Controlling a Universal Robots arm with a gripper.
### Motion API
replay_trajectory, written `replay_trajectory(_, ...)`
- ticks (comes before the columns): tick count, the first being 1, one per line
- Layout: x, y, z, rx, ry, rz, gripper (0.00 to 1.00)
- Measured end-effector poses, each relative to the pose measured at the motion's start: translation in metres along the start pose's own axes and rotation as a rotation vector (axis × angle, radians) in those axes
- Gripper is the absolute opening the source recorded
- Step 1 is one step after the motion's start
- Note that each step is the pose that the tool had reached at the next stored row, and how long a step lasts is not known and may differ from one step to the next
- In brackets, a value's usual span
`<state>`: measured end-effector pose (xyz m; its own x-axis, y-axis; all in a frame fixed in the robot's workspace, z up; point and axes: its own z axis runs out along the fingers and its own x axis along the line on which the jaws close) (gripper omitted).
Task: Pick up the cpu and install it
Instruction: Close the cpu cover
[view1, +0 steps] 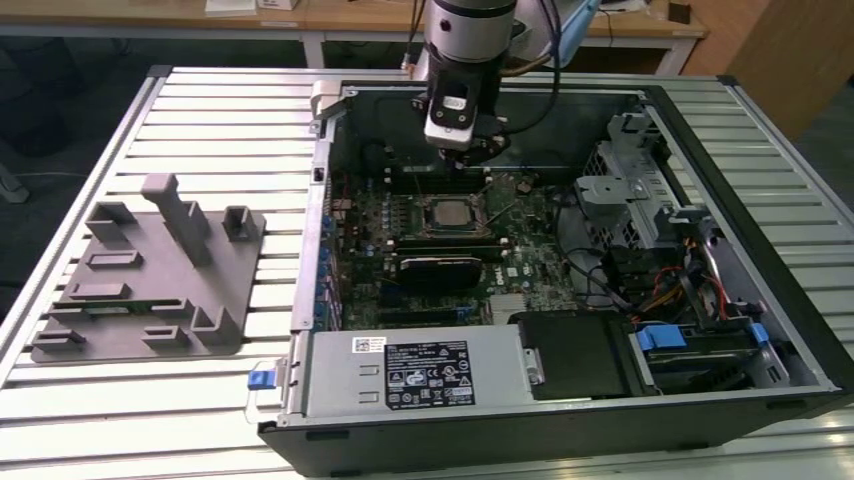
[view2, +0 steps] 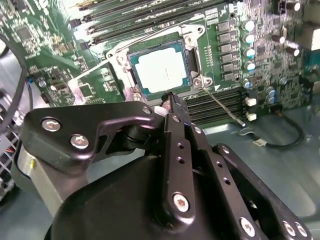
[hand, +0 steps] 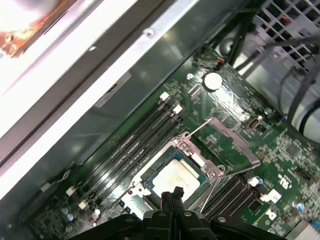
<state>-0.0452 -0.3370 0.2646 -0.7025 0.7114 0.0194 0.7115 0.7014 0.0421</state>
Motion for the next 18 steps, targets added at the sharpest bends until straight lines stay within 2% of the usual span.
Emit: replay_trajectory(18, 0.0, 0.0, 0.0, 0.0053, 0.0114, -0.271, 0.11)
